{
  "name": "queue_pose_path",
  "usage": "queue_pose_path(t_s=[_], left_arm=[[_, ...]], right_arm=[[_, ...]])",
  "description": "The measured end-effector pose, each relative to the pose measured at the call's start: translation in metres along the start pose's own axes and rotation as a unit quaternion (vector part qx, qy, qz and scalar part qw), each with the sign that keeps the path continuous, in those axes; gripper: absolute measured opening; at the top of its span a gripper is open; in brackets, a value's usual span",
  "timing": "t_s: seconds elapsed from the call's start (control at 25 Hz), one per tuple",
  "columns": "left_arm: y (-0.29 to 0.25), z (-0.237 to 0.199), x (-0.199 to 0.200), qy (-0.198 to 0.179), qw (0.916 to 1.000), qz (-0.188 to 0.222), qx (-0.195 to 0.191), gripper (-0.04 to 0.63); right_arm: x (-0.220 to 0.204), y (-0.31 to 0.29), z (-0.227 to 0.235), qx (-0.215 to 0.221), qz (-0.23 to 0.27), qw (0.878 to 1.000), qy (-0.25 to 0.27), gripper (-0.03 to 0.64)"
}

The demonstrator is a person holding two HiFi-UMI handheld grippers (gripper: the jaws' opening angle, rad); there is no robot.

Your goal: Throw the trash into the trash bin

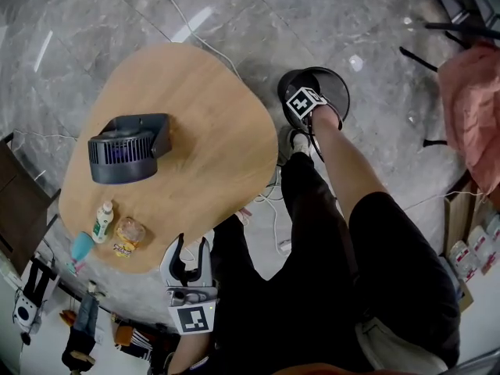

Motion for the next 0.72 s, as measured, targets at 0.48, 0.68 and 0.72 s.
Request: queue_pose_path(t_s=[0.48,0.68,0.72], left_arm=[[0.006,-0.018,-0.008,0.01,0.9998,0.006,-0.016,0.16],[0.022,-0.025,-0.002,-0.005,0.9997,0.02,-0.015,0.16],[0.026,-0.027,-0.001,-0.011,0.9996,0.024,-0.014,0.16]], right_arm=[[-0.018,0.03,-0.01,-0.045,0.079,0.996,-0.009,0.38],[-0.04,0.108,-0.043,-0.061,0.228,0.97,-0.052,0.387],[-0.046,0.129,-0.057,-0.066,0.268,0.96,-0.046,0.387]])
Point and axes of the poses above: the fingertips, and each gripper's own axes: y backward along the fingers, z to its right, x out of its top, the point moved 10 cm from there along y, backward along the fingers, and after that the axes turned 6 degrees about z, right-handed, at the moved point
